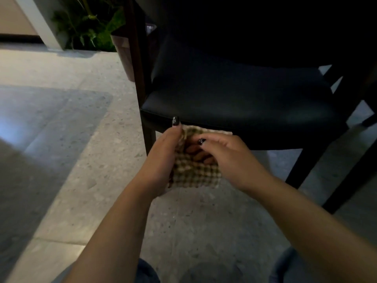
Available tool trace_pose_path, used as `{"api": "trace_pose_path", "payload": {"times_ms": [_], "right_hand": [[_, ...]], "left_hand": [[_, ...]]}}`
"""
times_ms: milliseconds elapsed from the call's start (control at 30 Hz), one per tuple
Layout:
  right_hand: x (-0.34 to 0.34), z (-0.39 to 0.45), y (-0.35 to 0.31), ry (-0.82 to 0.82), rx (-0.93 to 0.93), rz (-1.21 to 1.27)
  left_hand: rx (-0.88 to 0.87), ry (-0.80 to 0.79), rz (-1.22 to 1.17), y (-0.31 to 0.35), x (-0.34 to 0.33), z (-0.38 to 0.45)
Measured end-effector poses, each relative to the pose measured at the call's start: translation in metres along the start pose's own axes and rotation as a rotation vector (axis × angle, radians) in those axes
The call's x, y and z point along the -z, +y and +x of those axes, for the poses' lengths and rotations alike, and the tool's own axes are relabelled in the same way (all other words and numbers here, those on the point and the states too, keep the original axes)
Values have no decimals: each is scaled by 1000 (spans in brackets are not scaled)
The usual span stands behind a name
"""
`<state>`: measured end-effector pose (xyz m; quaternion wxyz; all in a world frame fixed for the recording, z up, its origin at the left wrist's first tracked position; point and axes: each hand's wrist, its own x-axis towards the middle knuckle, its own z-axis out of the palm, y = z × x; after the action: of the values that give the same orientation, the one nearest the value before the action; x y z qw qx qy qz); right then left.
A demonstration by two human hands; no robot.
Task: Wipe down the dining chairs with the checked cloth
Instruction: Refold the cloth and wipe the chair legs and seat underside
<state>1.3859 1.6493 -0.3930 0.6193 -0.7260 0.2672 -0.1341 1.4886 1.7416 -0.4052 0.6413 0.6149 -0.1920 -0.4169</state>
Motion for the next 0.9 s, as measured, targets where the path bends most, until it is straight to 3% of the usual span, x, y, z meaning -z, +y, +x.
{"api": "trace_pose_path", "payload": {"times_ms": [67,167,233,300,367,433,467,533,600,667,733,833,900], "right_hand": [[1,2,3,56,60,-83],[4,7,7,369,171,-273],[3,13,5,476,73,-231],[1,21,1,333,-179,34],[-2,28,-4,35,-433,361],[-5,37,-11,-68,-469,442],[-7,44,-14,12,-411,425],[-9,60,-24,343,-146,362],[-20,75,-37,611,236,159],[-35,92,-39,693,596,-268],[-48,116,-29,559,744,-650],[-66,146,-4,190,737,-1094],[-69,154,4,107,789,-1328]], "left_hand": [[36,-55,-94,4,3,-2],[-42,59,-25,4,7,1],[-49,134,-43,3,10,3],[-32,185,-72,5,15,4],[-28,229,-47,8,21,6],[-38,276,-38,10,28,9],[-37,303,-63,11,31,10],[-11,379,-171,12,38,15],[54,472,-271,11,44,21],[131,506,-404,8,48,25],[183,485,-491,4,48,29],[211,467,-525,2,48,31],[215,467,-527,1,47,32]]}}
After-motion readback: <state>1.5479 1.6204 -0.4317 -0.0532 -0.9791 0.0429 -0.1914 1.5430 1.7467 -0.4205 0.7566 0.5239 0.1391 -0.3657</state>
